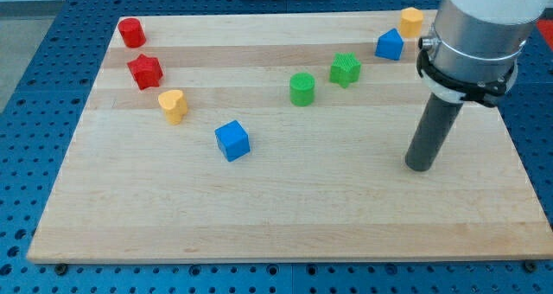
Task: Nudge the hexagon a little bit left
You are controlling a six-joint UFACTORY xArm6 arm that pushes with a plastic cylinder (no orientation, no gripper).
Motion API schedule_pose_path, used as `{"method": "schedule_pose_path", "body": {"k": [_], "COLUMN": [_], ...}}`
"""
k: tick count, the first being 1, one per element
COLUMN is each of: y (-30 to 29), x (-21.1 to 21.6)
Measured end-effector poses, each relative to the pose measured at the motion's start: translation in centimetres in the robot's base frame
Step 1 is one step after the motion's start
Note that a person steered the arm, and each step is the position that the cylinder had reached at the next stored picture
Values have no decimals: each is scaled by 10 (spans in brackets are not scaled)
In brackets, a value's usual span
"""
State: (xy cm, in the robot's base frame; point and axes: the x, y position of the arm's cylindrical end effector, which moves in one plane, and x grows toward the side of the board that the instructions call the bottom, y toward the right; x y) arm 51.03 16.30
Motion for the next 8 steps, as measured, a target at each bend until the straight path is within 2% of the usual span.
{"method": "schedule_pose_path", "body": {"k": [1,3,4,6,8], "y": [1,75,102,105,137], "x": [-27,-134,-173,-182,-281]}}
